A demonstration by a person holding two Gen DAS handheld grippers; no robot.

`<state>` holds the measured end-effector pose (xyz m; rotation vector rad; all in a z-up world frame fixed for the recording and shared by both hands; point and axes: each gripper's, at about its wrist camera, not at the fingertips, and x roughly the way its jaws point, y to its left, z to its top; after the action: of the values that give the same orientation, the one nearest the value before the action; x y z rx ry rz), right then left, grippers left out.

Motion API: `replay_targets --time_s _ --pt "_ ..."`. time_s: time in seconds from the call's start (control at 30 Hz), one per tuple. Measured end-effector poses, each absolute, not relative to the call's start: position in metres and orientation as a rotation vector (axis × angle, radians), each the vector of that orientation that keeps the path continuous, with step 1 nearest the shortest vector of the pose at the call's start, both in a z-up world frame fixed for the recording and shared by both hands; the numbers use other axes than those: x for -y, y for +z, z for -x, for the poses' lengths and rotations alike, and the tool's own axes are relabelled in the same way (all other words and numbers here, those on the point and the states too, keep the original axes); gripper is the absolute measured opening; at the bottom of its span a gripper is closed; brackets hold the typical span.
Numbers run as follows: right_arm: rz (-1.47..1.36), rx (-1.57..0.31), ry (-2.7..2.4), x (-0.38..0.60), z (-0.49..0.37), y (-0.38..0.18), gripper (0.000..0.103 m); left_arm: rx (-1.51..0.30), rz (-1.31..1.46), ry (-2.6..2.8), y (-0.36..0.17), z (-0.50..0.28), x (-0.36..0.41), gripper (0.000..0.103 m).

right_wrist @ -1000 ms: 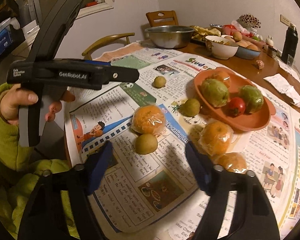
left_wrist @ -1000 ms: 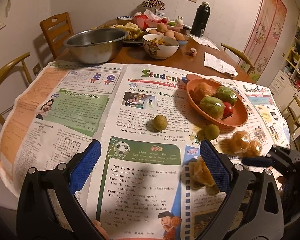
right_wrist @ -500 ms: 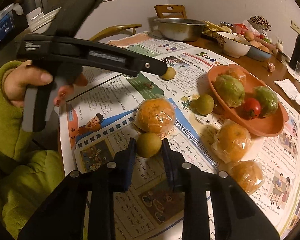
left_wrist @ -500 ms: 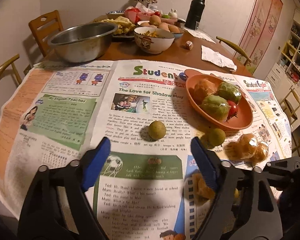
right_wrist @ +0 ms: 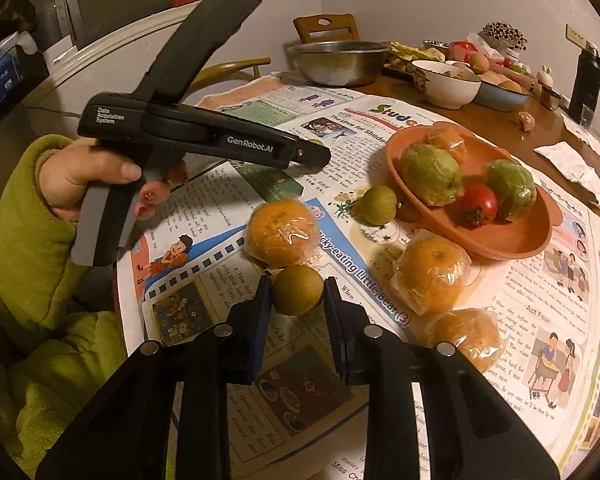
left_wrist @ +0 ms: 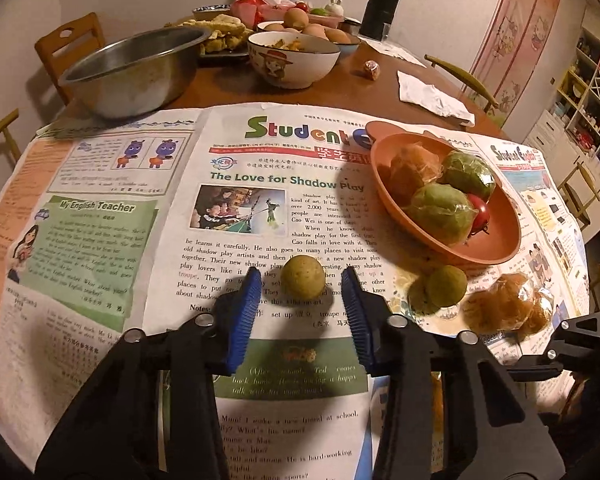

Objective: Organize fruits
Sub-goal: 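Grasp a small round brown fruit with the right tool while the left tool grasps another, then carry the small fruit with the right tool while the left tool carries its fruit over the plate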

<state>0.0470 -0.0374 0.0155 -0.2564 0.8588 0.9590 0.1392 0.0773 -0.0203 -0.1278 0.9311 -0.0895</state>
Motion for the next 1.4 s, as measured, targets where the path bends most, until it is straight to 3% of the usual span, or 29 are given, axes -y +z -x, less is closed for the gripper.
replay_targets --time_s 0.17,0.8,1.4 --pt "0.247 -0.857 0.962 0.04 -0.047 0.016 0.025 -0.93 0.115 -0.088 -0.021 -0.143 -0.076 0.016" --pt "0.148 -0.767 0.873 0.09 -0.068 0.049 0.025 -0.819 0.092 -0.194 0.031 -0.137 -0.044 0.016" --pt "0.122 -0.731 0.758 0.14 -0.123 0.06 0.025 -0.847 0.007 -0.295 0.031 -0.156 0.016 0.016"
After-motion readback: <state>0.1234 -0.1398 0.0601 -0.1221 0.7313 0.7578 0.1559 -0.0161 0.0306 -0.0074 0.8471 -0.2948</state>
